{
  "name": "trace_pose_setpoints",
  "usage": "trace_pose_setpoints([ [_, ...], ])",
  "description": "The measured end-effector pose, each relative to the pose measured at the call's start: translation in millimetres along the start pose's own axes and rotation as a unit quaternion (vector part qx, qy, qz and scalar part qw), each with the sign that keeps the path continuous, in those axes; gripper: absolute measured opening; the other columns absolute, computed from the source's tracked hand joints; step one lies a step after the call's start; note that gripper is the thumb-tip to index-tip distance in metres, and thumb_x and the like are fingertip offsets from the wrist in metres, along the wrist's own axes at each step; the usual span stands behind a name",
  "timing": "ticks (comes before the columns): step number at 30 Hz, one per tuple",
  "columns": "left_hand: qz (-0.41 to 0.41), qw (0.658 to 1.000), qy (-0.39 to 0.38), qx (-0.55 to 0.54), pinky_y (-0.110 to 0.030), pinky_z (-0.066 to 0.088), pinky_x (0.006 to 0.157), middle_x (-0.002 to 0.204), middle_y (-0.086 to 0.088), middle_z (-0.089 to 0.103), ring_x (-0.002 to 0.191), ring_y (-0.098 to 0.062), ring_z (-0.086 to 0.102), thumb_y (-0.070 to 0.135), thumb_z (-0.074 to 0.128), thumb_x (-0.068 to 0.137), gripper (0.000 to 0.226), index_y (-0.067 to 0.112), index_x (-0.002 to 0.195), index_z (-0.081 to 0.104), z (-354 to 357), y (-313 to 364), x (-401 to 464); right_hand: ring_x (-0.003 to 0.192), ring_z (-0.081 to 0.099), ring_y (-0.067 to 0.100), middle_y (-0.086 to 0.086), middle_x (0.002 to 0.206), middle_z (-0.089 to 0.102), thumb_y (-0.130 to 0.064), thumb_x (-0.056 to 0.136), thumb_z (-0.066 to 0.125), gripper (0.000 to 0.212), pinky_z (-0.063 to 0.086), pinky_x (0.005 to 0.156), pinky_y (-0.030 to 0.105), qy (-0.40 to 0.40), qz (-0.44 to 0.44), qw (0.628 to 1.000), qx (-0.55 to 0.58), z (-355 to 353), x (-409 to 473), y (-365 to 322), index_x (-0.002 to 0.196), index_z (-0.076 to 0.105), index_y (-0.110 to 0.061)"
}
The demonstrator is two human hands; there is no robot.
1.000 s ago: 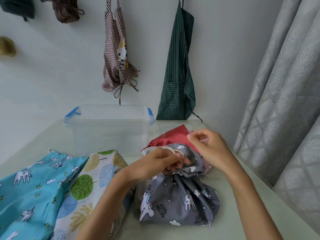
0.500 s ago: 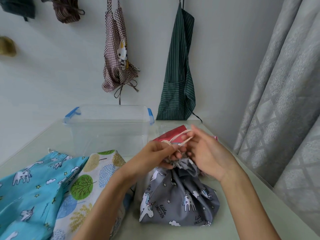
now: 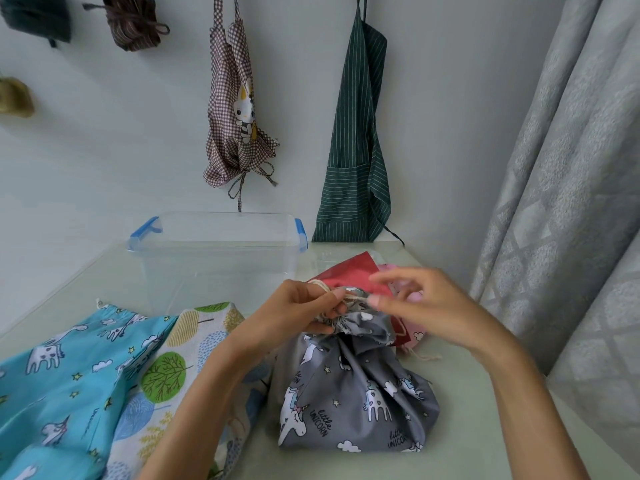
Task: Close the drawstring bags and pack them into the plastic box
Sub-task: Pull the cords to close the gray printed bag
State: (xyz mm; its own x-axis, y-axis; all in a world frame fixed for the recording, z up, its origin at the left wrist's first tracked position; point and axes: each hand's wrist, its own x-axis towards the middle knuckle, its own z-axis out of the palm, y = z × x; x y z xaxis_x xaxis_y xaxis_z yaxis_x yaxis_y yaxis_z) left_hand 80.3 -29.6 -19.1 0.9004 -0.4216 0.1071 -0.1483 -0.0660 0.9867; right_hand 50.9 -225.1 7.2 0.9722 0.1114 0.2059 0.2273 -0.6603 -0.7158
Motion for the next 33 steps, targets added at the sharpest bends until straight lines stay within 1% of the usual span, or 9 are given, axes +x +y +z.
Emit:
trace_pose_setpoints([
  [3, -0.005, 1.0, -0.005, -0.007, -0.025, 0.058, 0.08, 0.08, -0.002, 0.065, 0.077, -0.007, 0.062, 0.022, 0.057, 0.091, 0.025, 0.005, 0.081, 0.073, -2, 0, -1, 0.062, 0.055, -0.006, -0.021, 0.069, 0.066, -0.032, 0.078, 0.073, 0.004, 0.04, 0.065, 0.018, 0.011, -0.029, 0.999, -0.042, 16, 3, -1, 0.08, 0.072, -0.036],
  [5, -0.005, 1.0, 0.009, -0.027, -0.021, 0.057, 0.076, 0.076, 0.0, 0.068, 0.073, -0.005, 0.062, 0.019, 0.059, 0.089, 0.022, 0.003, 0.085, 0.073, -4, 0, -2, 0.054, 0.052, -0.007, -0.023, 0.057, 0.064, -0.032, 0.077, 0.075, 0.007, 0.037, 0.059, 0.016, 0.048, -0.042, 0.997, -0.039, 15, 4, -1, 0.071, 0.073, -0.034],
  [7, -0.009, 0.997, 0.046, -0.067, -0.016, 0.055, 0.07, 0.075, 0.004, 0.071, 0.069, -0.003, 0.063, 0.016, 0.064, 0.085, 0.021, -0.003, 0.089, 0.073, -5, 0, 0, 0.055, 0.051, -0.002, -0.019, 0.06, 0.066, -0.035, 0.074, 0.077, 0.003, 0.041, 0.058, 0.022, 0.063, -0.069, 0.995, -0.027, 9, 1, -5, 0.072, 0.075, -0.034],
  [12, -0.025, 0.989, 0.089, -0.113, -0.011, 0.054, 0.064, 0.085, 0.009, 0.074, 0.073, -0.006, 0.064, 0.011, 0.076, 0.07, 0.006, 0.009, 0.076, 0.077, -6, 2, 0, 0.082, 0.063, 0.015, -0.01, 0.078, 0.071, -0.047, 0.069, 0.075, 0.006, 0.048, 0.087, 0.044, 0.004, -0.124, 0.99, -0.062, 7, -4, -13, 0.073, 0.074, -0.044],
  [15, -0.021, 0.991, 0.1, -0.083, -0.014, 0.053, 0.065, 0.078, 0.009, 0.073, 0.068, -0.009, 0.061, 0.002, 0.075, 0.072, 0.005, 0.005, 0.069, 0.073, -7, 4, -2, 0.087, 0.066, 0.026, 0.0, 0.082, 0.072, -0.062, 0.077, 0.056, 0.032, 0.046, 0.091, 0.049, -0.01, -0.123, 0.992, -0.037, 8, -4, -11, 0.081, 0.075, -0.036],
  [18, -0.012, 0.995, 0.08, -0.058, -0.016, 0.053, 0.064, 0.066, 0.0, 0.071, 0.061, -0.008, 0.061, -0.005, 0.073, 0.072, 0.02, 0.014, 0.065, 0.073, -7, 5, -4, 0.088, 0.064, 0.015, -0.009, 0.092, 0.07, -0.04, 0.09, 0.054, 0.018, 0.051, 0.082, 0.033, 0.025, -0.114, 0.993, 0.009, 16, 5, -6, 0.098, 0.068, -0.033],
  [22, 0.034, 0.998, 0.047, -0.008, -0.016, 0.053, 0.063, 0.062, -0.004, 0.069, 0.059, -0.01, 0.064, -0.015, 0.069, 0.07, 0.021, 0.006, 0.071, 0.069, -3, 7, -7, 0.095, 0.06, 0.008, -0.013, 0.101, 0.066, -0.013, 0.09, 0.06, 0.026, 0.047, 0.086, 0.02, -0.053, -0.107, 0.992, 0.049, 33, 11, -1, 0.108, 0.065, -0.031],
  [26, 0.086, 0.994, 0.063, 0.031, -0.019, 0.053, 0.061, 0.062, -0.005, 0.068, 0.06, -0.012, 0.063, -0.015, 0.071, 0.068, 0.023, 0.007, 0.066, 0.065, -3, 9, -9, 0.071, 0.051, 0.002, -0.021, 0.077, 0.062, -0.012, 0.085, 0.067, 0.02, 0.039, 0.068, 0.013, -0.062, -0.091, 0.988, 0.104, 32, 8, -2, 0.089, 0.071, -0.031],
  [33, 0.182, 0.962, 0.191, 0.075, -0.022, 0.056, 0.062, 0.065, -0.002, 0.071, 0.061, -0.011, 0.066, -0.006, 0.074, 0.067, 0.014, 0.005, 0.07, 0.067, 2, 7, -10, 0.06, 0.048, -0.002, -0.011, 0.07, 0.057, -0.009, 0.079, 0.07, 0.014, 0.037, 0.063, 0.009, 0.016, -0.128, 0.988, 0.086, 33, 5, -13, 0.073, 0.072, -0.021],
])
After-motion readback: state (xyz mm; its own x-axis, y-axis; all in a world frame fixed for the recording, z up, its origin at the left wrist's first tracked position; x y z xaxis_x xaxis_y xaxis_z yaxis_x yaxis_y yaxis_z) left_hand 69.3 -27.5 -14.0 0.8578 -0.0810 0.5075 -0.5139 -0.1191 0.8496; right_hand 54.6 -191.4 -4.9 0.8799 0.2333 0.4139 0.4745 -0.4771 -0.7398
